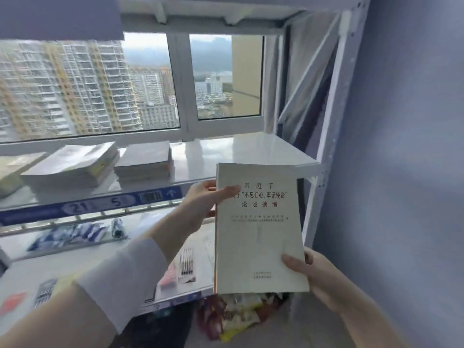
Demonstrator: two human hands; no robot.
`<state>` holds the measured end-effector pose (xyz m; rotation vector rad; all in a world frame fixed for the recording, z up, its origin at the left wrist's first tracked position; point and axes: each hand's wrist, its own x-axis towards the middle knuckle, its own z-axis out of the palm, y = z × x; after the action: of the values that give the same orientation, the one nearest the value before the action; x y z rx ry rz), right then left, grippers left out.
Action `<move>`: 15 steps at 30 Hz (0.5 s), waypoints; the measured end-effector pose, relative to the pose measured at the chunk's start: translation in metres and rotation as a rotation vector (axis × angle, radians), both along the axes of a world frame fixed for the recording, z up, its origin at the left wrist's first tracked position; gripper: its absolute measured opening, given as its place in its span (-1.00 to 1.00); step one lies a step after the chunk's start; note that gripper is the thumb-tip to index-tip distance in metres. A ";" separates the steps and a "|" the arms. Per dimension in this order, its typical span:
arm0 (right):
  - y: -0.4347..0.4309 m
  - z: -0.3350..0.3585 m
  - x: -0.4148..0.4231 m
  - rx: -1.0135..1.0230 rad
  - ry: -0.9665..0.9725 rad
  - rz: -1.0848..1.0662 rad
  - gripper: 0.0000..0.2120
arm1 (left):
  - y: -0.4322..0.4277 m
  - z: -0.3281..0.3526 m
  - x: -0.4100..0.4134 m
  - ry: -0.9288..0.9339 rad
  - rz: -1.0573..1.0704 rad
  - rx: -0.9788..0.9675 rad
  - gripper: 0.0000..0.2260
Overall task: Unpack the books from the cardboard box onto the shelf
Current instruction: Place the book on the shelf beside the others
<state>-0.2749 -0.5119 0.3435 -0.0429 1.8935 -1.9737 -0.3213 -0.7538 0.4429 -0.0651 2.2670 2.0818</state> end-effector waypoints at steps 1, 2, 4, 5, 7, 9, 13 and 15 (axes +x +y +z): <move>-0.016 0.006 -0.015 0.015 0.011 0.019 -0.13 | -0.017 0.005 -0.012 0.007 0.007 0.010 -0.59; -0.028 0.012 -0.030 0.034 0.025 0.035 -0.13 | -0.031 0.009 -0.023 0.016 0.015 0.021 -0.58; -0.047 0.023 -0.060 0.075 0.066 0.065 -0.18 | -0.053 0.016 -0.044 0.039 0.033 0.049 -0.59; -0.054 0.029 -0.076 0.089 0.088 0.071 -0.20 | -0.062 0.020 -0.054 0.054 0.045 0.056 -0.60; -0.065 0.040 -0.108 0.106 0.128 0.070 -0.21 | -0.078 0.026 -0.076 0.097 0.057 0.070 -0.59; -0.074 0.050 -0.141 0.141 0.176 0.080 -0.20 | -0.089 0.035 -0.098 0.161 0.046 0.067 -0.56; -0.091 0.069 -0.212 0.207 0.293 0.075 -0.16 | -0.102 0.055 -0.150 0.343 0.067 -0.040 -0.47; -0.096 0.077 -0.248 0.181 0.353 0.067 -0.23 | -0.105 0.063 -0.176 0.415 0.096 -0.056 -0.37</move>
<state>-0.5227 -0.6083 0.4208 -0.4240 2.2494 -1.8354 -0.4970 -0.8591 0.5057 0.2889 2.5950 2.2542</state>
